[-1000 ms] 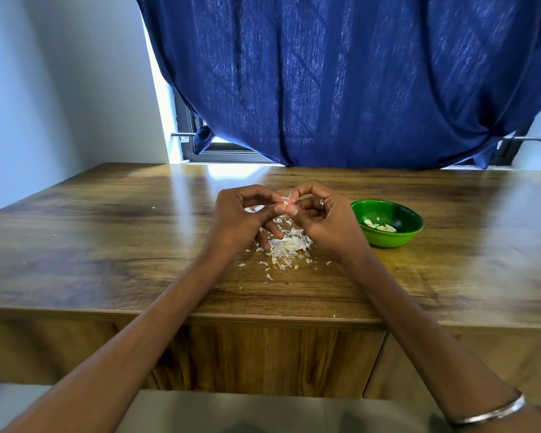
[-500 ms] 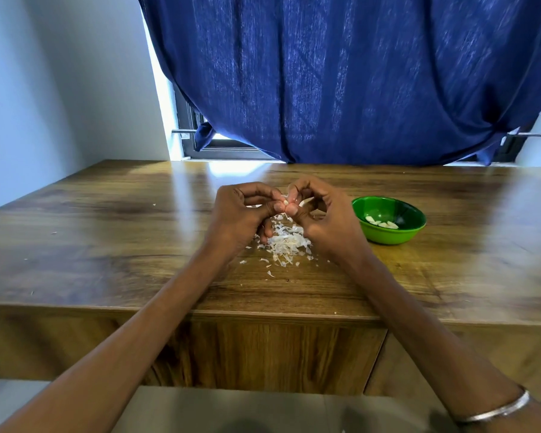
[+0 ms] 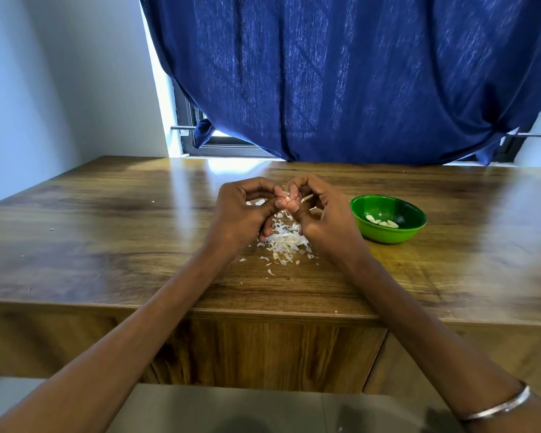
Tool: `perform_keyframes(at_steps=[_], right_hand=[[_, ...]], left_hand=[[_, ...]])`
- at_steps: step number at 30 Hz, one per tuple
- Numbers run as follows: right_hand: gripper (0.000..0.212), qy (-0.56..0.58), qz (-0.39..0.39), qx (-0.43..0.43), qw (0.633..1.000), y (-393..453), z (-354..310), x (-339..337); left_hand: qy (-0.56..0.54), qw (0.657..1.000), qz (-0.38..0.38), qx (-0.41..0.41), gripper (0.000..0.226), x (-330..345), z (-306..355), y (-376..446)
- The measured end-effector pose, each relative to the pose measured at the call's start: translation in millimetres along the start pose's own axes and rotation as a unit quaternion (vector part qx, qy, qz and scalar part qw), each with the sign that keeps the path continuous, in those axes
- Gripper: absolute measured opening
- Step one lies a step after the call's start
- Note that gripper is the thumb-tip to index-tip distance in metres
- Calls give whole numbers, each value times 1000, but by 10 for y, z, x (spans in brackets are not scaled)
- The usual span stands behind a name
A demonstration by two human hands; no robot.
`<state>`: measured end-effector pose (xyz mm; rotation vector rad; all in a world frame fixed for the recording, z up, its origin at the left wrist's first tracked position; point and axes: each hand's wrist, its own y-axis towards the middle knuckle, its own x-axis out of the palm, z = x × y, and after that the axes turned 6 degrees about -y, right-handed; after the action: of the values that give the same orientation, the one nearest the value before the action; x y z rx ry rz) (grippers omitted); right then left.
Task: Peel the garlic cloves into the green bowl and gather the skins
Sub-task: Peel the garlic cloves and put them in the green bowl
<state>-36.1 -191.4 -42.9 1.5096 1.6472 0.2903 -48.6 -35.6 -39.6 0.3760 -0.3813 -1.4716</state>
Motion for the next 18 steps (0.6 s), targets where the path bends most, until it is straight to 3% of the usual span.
perform_keyframes(at_steps=[7, 14, 18], right_hand=[[14, 21, -3, 17, 1000, 21, -19, 3], [22, 45, 77, 18, 996, 23, -26, -15], [10, 9, 103, 10, 995, 17, -47, -25]], left_hand=[[-20, 1000, -1, 10, 8, 29, 4, 16], [-23, 999, 2, 26, 9, 8, 18, 13], [-38, 999, 5, 22, 18, 5, 42, 9]])
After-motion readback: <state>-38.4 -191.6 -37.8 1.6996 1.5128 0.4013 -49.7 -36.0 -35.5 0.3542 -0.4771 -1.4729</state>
